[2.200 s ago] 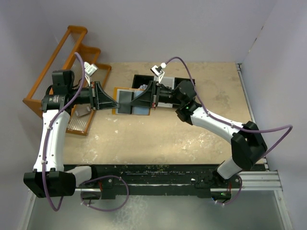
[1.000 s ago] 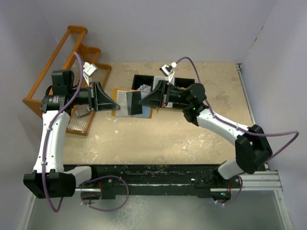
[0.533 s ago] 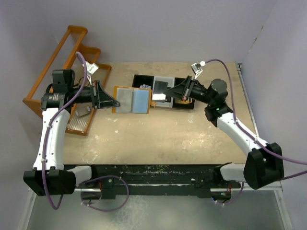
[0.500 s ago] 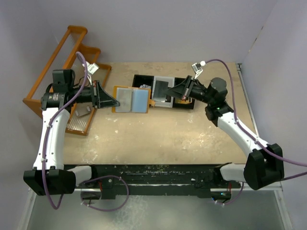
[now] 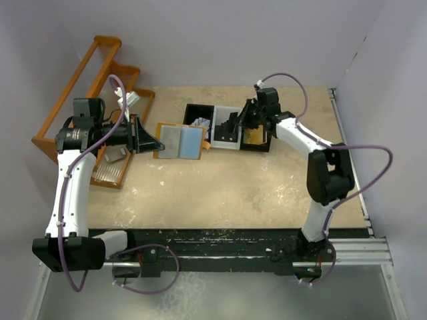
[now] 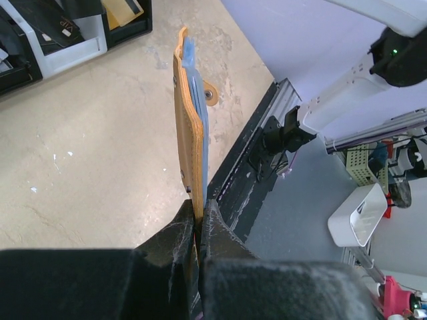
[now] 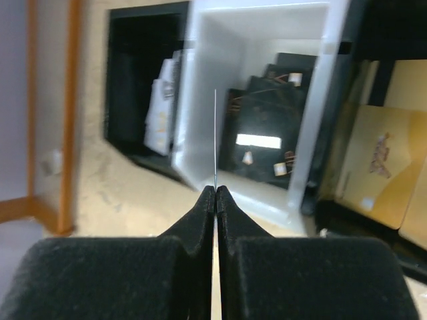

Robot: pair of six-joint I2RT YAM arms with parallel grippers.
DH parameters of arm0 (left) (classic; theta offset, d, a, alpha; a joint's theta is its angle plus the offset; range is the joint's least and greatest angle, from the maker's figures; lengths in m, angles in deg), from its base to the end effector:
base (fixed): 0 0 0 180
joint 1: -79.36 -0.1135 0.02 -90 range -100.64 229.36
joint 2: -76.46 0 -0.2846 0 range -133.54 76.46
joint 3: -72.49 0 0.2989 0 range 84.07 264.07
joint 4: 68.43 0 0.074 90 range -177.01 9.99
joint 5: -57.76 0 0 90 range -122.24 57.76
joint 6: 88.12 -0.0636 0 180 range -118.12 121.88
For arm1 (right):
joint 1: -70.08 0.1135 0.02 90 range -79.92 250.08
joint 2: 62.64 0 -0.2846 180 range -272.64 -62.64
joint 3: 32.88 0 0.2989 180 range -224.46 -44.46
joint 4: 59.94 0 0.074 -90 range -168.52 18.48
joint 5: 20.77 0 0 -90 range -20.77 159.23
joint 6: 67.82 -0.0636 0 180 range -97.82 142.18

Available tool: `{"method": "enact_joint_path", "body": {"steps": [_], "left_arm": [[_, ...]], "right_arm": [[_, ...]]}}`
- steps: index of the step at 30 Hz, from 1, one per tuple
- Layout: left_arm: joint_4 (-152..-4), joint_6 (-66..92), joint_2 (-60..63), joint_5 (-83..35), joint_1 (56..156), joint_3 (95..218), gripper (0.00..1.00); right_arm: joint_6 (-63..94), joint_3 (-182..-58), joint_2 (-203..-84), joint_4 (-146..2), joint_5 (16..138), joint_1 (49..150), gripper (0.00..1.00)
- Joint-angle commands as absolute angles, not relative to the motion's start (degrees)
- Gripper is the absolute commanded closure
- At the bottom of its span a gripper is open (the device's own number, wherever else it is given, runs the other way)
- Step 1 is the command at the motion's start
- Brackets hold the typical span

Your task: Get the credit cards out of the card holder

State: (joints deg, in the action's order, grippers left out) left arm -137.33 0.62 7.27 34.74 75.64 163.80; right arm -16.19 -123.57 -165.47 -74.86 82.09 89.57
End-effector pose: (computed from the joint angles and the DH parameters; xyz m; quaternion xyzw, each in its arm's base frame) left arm 0.2667 -0.0413 0.4200 0.1865 0.7795 -0.4992 0.3291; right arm 0.4634 0.1790 0.2663 0.0813 0.8457 0.3345 0.4078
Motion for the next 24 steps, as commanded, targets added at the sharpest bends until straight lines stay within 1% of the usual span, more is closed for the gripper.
{"method": "enact_joint_path", "body": {"steps": [1,9,14,15,17,20,21,23,24], "left_arm": [[-138.27,-2.14,7.95,36.47,75.58,166.47,0.99],[-138.49,-1.54,8.10,42.40,75.54,166.80,0.99],[-138.89,-1.91,8.55,43.41,75.58,166.79,0.99],[-138.97,-1.93,8.52,43.50,75.58,166.70,0.99],[-139.07,-1.92,8.44,43.52,75.58,166.63,0.99],[-138.86,-1.78,8.47,43.65,75.58,166.84,0.99],[-138.77,-1.78,8.51,43.73,75.53,166.97,0.99],[-138.45,-1.64,8.50,44.00,75.55,167.11,0.99],[-138.17,-1.43,8.44,44.17,75.58,167.04,0.99]], "right_arm": [[-11.99,-131.14,-171.39,-79.19,76.59,90.30,1.00],[-11.31,-141.08,-182.25,-82.50,76.15,93.04,1.00],[-11.58,-141.59,-182.53,-84.43,74.29,93.79,1.00],[-11.19,-141.88,-182.08,-84.99,73.45,94.15,0.98],[-10.21,-142.98,-181.26,-87.35,71.26,94.84,0.86],[-9.41,-143.30,-178.26,-90.45,68.31,95.21,0.72],[-9.37,-142.75,-176.64,-90.75,67.50,95.37,0.66],[-9.17,-140.90,-171.92,-90.00,67.27,95.60,0.58],[-9.12,-139.77,-169.30,-88.81,67.92,95.72,0.52]]}}
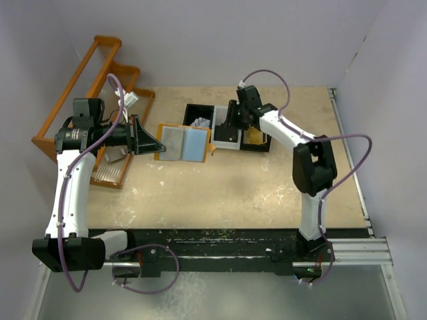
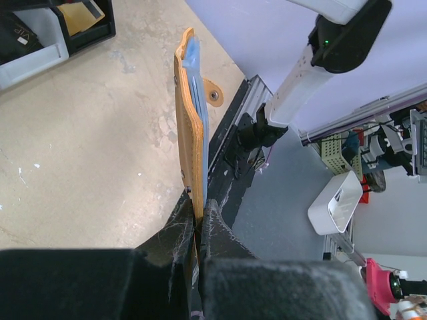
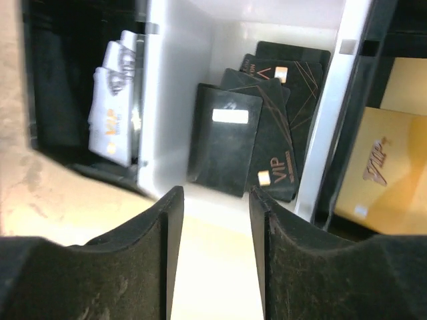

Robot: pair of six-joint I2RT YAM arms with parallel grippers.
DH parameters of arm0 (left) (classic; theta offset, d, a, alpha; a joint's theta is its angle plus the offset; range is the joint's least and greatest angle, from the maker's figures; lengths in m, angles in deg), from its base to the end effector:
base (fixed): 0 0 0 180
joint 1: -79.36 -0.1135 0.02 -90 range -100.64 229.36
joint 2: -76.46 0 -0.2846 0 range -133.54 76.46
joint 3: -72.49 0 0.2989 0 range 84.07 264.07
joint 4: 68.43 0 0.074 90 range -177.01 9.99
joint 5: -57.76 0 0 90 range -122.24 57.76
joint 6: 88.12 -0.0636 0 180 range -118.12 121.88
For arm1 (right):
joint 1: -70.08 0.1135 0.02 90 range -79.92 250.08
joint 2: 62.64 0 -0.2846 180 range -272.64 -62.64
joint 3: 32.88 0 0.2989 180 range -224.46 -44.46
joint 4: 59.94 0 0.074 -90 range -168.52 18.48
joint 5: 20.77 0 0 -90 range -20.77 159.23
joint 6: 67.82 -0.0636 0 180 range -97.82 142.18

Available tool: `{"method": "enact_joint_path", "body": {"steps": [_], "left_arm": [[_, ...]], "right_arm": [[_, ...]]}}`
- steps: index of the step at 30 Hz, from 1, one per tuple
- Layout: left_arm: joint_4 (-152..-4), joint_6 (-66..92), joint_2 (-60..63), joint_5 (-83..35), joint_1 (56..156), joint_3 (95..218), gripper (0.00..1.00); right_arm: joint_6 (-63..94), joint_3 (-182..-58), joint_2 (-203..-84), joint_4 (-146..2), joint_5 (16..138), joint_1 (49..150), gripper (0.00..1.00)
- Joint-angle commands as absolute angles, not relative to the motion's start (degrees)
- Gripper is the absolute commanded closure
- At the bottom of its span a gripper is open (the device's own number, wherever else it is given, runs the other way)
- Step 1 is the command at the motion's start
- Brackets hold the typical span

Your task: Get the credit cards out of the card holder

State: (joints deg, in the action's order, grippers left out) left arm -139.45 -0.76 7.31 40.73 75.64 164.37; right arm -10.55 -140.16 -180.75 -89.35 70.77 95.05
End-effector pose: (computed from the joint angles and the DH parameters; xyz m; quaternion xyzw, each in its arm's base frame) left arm 0.2594 -0.0441 0.4258 0.2046 0.7533 -0.5389 0.3166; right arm 0.5003 0.2349 0.2195 0.0557 0.9054 0.2137 0.3626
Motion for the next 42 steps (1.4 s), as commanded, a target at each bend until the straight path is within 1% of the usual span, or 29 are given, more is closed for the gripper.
{"method": "enact_joint_path", "body": {"steps": [1,3,6,9,12,16,19,24,29,35,39,42], "left_arm": [[-137.97,-1.24,8.37,44.32,75.58,167.01,0.99],[-137.93,-1.22,8.11,45.53,75.54,167.09,0.99],[-137.81,-1.40,8.06,47.54,75.56,166.99,0.99],[-137.16,-1.21,8.55,49.38,75.53,166.80,0.99],[-135.90,-0.14,9.00,49.55,75.58,166.38,0.99],[-136.24,-0.18,8.97,50.07,75.57,166.14,1.00],[-136.34,-0.19,9.00,50.63,75.57,166.36,1.00],[-137.04,-0.27,8.89,52.58,75.58,166.41,1.00],[-137.80,-0.87,9.22,53.25,75.57,166.42,1.00],[-137.16,0.16,9.58,55.25,75.63,166.85,1.00],[-136.38,0.75,9.92,57.64,75.56,166.70,1.00],[-135.55,1.74,10.15,58.57,75.58,166.70,1.00]], "right_arm": [[-9.15,-138.59,-166.58,-87.68,69.00,95.72,0.47],[-9.53,-136.37,-161.07,-84.96,72.61,95.75,0.38],[-10.04,-133.19,-153.39,-79.11,82.13,95.74,0.25],[-11.57,-131.02,-148.69,-73.64,90.87,96.57,0.15],[-9.56,-130.56,-144.85,-70.97,90.56,101.55,0.07],[-4.69,-131.79,-143.31,-70.40,87.78,109.54,0.00],[1.25,-132.74,-143.69,-72.07,83.56,114.96,0.00],[9.63,-130.61,-143.38,-70.71,82.38,120.55,0.01],[11.58,-132.52,-144.91,-73.30,80.11,121.14,0.00],[13.55,-133.68,-146.63,-76.34,77.46,121.23,0.04],[12.65,-132.09,-145.58,-76.24,80.92,121.17,0.07],[12.45,-131.04,-145.09,-76.03,80.55,120.81,0.09]]}}
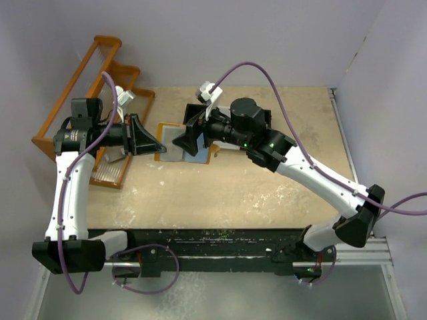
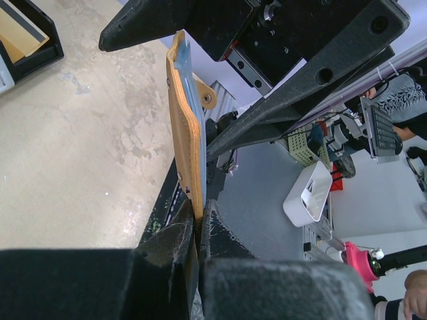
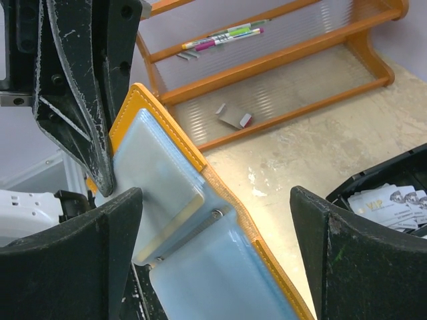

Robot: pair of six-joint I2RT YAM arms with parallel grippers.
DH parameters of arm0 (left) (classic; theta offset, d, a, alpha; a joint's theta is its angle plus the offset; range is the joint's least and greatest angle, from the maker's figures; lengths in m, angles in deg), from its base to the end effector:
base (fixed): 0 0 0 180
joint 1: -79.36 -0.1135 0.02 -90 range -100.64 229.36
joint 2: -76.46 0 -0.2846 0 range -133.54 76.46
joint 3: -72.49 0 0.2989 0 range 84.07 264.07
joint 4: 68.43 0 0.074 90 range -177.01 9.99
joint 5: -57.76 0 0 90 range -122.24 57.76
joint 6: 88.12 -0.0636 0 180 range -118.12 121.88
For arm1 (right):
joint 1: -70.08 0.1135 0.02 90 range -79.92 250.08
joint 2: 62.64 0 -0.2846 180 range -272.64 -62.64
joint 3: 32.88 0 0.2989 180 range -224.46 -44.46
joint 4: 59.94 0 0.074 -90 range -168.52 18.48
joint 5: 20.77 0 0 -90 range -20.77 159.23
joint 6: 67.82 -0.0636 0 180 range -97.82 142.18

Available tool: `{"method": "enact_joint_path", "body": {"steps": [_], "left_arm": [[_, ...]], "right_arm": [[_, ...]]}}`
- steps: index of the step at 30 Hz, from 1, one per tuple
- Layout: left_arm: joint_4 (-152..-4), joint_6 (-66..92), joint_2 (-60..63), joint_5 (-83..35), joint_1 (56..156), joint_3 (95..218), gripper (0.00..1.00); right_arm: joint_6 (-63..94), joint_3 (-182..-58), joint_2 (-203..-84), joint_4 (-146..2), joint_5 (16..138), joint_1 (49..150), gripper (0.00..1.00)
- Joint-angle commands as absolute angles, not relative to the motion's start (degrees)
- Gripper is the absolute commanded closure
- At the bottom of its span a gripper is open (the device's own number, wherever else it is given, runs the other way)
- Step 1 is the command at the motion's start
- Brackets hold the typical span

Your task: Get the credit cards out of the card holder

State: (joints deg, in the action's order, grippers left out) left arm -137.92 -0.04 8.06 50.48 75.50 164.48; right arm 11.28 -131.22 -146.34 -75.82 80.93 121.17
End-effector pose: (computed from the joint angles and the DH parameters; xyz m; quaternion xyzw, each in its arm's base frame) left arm 0.2499 -0.0464 0.4388 0.2363 0.6998 -0.5975 0.3123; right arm 0.2501 0.3304 0.4690 -0.3112 0.6432 0.4207 0.5589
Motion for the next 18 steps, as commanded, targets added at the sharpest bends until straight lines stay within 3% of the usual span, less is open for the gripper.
{"method": "enact_joint_path", "body": {"steps": [1,6,14,18], "left_arm": [[-135.11,2.19,10.33,58.74,75.55,166.77,1.00],[-133.87,3.85,10.90,60.29,75.57,166.45,1.00],[-132.39,5.61,11.52,62.11,75.58,165.86,0.99],[-131.76,5.88,11.26,61.70,75.58,164.61,0.99]], "right_arm": [[12.26,-130.91,-145.16,-76.16,80.64,120.73,0.10],[9.67,-129.80,-145.93,-75.56,81.58,119.55,0.15],[2.89,-127.03,-145.06,-71.24,89.72,114.86,0.39],[1.36,-126.35,-144.20,-69.35,94.25,114.82,0.44]]}}
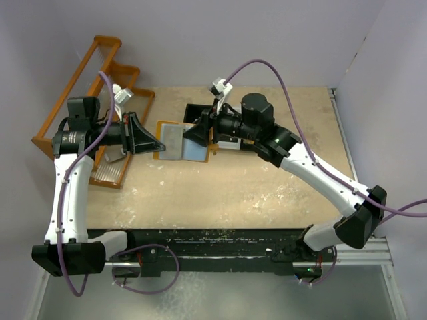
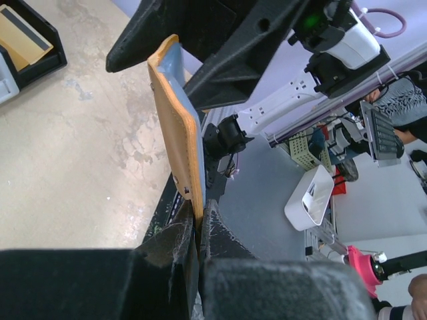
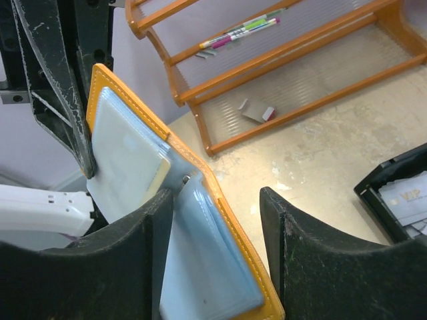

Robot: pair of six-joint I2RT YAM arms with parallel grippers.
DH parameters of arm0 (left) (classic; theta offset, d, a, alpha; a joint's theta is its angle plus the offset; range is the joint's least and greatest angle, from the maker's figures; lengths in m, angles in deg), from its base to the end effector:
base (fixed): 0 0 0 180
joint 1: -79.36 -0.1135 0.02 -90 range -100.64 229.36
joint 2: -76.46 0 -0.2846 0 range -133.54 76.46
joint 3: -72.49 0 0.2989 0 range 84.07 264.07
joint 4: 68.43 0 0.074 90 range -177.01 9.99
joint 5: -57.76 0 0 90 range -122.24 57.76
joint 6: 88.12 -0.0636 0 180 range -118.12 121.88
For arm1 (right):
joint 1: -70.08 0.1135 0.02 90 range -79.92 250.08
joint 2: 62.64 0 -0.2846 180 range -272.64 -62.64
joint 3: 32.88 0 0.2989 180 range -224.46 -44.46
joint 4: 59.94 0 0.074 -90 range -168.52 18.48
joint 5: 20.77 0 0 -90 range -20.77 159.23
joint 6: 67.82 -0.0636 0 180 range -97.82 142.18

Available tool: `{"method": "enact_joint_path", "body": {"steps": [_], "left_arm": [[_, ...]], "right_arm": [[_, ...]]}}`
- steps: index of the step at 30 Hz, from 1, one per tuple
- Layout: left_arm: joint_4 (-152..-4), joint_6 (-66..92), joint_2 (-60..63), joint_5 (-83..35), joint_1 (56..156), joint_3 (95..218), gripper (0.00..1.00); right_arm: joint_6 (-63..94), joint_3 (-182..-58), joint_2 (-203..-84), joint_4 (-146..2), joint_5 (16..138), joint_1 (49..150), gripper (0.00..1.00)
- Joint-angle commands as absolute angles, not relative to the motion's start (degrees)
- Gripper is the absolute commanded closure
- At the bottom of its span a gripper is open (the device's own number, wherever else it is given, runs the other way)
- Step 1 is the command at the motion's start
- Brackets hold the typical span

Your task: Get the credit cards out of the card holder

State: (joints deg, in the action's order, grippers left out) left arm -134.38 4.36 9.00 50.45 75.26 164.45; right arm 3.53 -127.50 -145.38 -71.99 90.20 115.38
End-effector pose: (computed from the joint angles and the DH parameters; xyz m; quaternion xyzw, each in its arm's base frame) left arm 0.2483 -0.0454 0.4460 0.2319 0.6988 -0.5978 0.3171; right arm 0.2722 0.3074 0.4570 -0.2855 0.6480 0.4770 0.5207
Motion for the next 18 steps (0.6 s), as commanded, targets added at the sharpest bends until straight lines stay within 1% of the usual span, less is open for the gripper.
{"method": "enact_joint_path", "body": {"steps": [1,4,8,10,14,16,18], "left_arm": [[-131.59,5.87,11.18,61.26,75.56,164.30,0.98],[-131.02,5.68,11.06,59.86,75.58,163.51,0.98],[-133.04,2.55,10.14,57.17,75.58,163.29,0.98],[-134.62,0.82,9.63,56.00,75.58,163.70,0.99],[-135.51,-0.12,8.97,53.82,75.58,164.41,0.99],[-135.32,0.23,8.91,53.73,75.57,164.57,0.99],[-134.77,0.87,9.01,53.34,75.57,164.65,0.98]], "right_arm": [[0.99,-126.12,-143.97,-68.65,95.98,114.78,0.43],[-1.34,-125.15,-143.13,-64.95,104.39,114.09,0.39],[-7.29,-122.70,-142.36,-57.81,119.50,111.45,0.24],[-9.59,-121.34,-141.75,-55.06,123.70,110.14,0.18],[-9.18,-119.62,-140.75,-54.51,128.65,109.42,0.15],[-9.27,-119.49,-141.05,-54.88,129.27,109.37,0.15],[-9.57,-120.04,-141.94,-55.35,127.61,109.41,0.19]]}}
